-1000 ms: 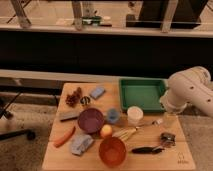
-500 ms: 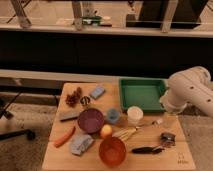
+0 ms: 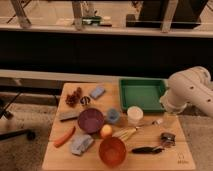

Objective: Place fork in tray

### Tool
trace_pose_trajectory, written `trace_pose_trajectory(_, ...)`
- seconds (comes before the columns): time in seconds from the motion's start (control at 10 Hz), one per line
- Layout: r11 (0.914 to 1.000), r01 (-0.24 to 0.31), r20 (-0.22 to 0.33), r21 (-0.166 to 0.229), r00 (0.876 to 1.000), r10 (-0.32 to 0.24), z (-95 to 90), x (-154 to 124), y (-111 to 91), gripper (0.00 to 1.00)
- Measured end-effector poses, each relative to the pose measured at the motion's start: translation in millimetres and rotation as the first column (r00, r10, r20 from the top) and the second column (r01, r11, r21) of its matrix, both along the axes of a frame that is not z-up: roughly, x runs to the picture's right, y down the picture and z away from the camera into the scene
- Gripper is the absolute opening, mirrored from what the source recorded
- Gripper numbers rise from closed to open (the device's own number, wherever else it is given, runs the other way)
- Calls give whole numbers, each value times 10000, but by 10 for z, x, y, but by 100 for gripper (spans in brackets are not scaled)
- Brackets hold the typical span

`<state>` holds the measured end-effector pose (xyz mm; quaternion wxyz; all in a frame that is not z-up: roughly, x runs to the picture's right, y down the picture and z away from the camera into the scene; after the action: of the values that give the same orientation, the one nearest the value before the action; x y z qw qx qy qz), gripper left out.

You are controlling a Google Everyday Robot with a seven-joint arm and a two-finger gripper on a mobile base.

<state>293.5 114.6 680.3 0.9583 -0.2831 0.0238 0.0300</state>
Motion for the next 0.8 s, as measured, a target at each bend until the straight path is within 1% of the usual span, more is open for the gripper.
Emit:
trace_pose_trajectory(0.5, 9998, -197, 89, 61, 9998, 197, 36, 19, 36, 80)
trace_pose_trajectory(0.8, 9991, -410, 151, 85, 9990, 409, 72, 60, 114, 80)
